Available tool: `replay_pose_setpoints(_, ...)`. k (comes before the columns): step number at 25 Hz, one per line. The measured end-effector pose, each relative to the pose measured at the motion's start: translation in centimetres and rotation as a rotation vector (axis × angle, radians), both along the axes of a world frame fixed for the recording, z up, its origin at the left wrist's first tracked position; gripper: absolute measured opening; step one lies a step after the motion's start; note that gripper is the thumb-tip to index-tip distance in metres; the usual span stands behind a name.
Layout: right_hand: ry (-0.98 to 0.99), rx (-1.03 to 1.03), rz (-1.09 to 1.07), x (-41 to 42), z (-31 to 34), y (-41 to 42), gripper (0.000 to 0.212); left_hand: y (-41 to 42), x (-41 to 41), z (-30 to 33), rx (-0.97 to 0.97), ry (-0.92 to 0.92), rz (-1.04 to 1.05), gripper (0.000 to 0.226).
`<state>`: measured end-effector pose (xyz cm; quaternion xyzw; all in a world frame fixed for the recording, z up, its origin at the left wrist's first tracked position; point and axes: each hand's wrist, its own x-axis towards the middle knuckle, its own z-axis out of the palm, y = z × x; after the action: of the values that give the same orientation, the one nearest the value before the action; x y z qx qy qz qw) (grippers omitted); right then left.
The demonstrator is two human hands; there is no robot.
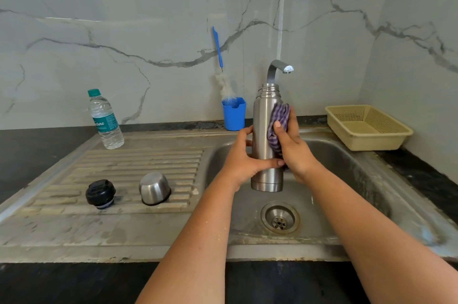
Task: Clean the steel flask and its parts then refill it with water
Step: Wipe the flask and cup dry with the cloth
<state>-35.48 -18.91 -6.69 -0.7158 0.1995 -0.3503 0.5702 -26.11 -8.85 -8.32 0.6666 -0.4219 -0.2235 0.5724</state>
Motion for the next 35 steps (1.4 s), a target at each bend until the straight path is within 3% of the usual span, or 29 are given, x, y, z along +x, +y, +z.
replay_pose_setpoints(2,-0.031,0.05,-0.006,0.1,-0.1,-0.4,0.064,-0.2,0.4,-0.3,0.004,-0.037,-0.015,0.1)
replay_pose_setpoints(6,-0.194,0.405,0.057,-1.2,0.7,-1.8,0.053,0.3,1.2,-0.8,0.039,0.201,-0.255,0.09)
replay_pose_setpoints(9,-0.01,0.383,0.12,-1.5,0.7,-1.2,0.054,-0.5,0.7,-0.8,-0.068,0.279,-0.116,0.072)
replay_pose_setpoints(11,0.163,0.33,0.21,-0.9,0.1,0.3,0.055,-0.8,2.0,-0.9,-0.186,0.455,0.038,0.061)
replay_pose_setpoints(13,0.213,0.272,0.271,0.1,-0.7,1.4,0.05,-0.4,3.5,-1.0,-0.257,0.596,0.13,0.053)
replay_pose_setpoints(15,0.215,0.181,0.258,0.6,-0.7,2.3,0.055,0.1,3.7,-1.0,-0.242,0.58,0.111,0.052)
replay_pose_setpoints(17,0.12,0.177,0.172,0.2,0.1,1.7,0.051,0.3,2.7,-0.5,-0.184,0.492,-0.038,0.059)
replay_pose_setpoints(20,-0.172,0.412,0.025,-1.2,1.5,-1.2,0.051,0.4,1.4,0.1,-0.066,0.428,-0.306,0.074)
replay_pose_setpoints(22,-0.22,0.481,-0.002,-1.9,1.9,-2.2,0.05,0.0,0.6,0.1,-0.055,0.428,-0.339,0.077)
replay_pose_setpoints(25,0.039,0.422,0.089,-1.8,1.3,-0.8,0.045,-0.9,0.1,-0.2,-0.108,0.495,-0.106,0.073)
replay_pose_setpoints(29,0.31,0.234,0.164,0.5,-1.1,1.6,0.057,-0.4,2.3,-0.8,-0.093,0.564,0.205,0.033)
replay_pose_setpoints(31,0.363,0.101,0.114,1.1,-1.7,1.8,0.066,-0.1,2.7,-0.8,-0.03,0.511,0.175,0.027)
replay_pose_setpoints(35,0.235,-0.073,0.089,0.4,-1.0,1.0,0.054,-0.4,1.5,-0.1,-0.072,0.544,0.134,0.049)
